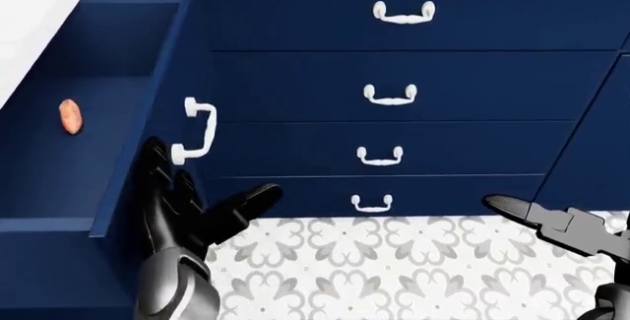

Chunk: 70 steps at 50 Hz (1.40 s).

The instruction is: Close the right drawer.

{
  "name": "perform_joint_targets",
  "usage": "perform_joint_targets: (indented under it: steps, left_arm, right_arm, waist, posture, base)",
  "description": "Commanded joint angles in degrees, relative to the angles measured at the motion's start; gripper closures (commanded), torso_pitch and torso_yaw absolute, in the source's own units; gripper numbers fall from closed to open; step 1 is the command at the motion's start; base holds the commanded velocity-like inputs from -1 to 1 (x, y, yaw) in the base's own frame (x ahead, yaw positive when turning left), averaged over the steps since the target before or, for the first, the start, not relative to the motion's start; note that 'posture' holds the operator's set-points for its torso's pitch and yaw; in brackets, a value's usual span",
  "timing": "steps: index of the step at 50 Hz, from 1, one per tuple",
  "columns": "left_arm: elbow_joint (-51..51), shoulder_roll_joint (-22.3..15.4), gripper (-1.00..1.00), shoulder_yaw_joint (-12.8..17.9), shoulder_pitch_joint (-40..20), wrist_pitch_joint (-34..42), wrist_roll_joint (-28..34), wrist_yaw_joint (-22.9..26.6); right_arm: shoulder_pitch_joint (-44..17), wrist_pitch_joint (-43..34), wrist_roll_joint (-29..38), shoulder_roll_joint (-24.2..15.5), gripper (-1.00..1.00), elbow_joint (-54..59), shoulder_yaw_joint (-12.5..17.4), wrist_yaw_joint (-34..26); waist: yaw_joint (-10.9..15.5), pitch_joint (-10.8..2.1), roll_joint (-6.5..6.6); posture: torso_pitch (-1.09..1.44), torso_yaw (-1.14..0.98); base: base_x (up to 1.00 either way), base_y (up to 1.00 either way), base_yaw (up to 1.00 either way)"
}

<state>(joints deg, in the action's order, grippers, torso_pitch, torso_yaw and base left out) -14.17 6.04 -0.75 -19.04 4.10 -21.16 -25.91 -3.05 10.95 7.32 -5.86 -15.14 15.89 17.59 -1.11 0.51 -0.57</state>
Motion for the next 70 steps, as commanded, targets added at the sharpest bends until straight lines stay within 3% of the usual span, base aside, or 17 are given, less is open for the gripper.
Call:
perform_joint_targets:
  steps: [1,10,28,41,70]
  left_arm:
    - [1.26,-1.32,-1.0,2.84,-1.65,-0.7,-1.67,-2.46]
    - [-0.37,-4.75,-1.0,6.07,-4.87,-1.29,-5.38,-4.65]
    - [-6.6,-8.8,-1.0,8.95,-9.09,-4.14,-8.51,-6.06]
    - [-13.64,-13.95,-1.0,12.4,-14.2,-6.54,-12.92,-6.99]
    - [-19.33,-22.44,-1.0,17.17,-15.92,-9.71,-19.04,-8.03]
  right_arm:
    - [-1.02,1.5,0.28,-0.53,-1.0,-2.12,0.21,0.16]
    - [-1.01,1.6,0.38,-0.47,-1.0,-2.01,0.02,0.12]
    - [-1.13,1.73,0.64,-0.49,-1.0,-1.65,-0.17,0.08]
    - [-1.31,1.74,0.79,-0.41,-1.0,-1.25,-0.58,0.08]
    - [-1.59,2.12,1.44,-0.45,-1.0,-0.1,-1.04,0.24]
  waist:
    - [0.33,-0.76,-0.39]
    - [0.31,-0.59,-0.11]
    - [0.27,-0.6,0.23]
    - [0.25,-0.75,0.5]
    - [0.46,-1.64,0.99]
  posture:
    - [0.0,0.0]
    - [0.0,0.0]
    - [0.0,0.0]
    - [0.0,0.0]
    - [0.0,0.0]
  base:
    - [0.0,0.0,0.0]
    - [0.0,0.0,0.0]
    - [0.0,0.0,0.0]
    - [0.0,0.0,0.0]
    - [0.0,0.0,0.0]
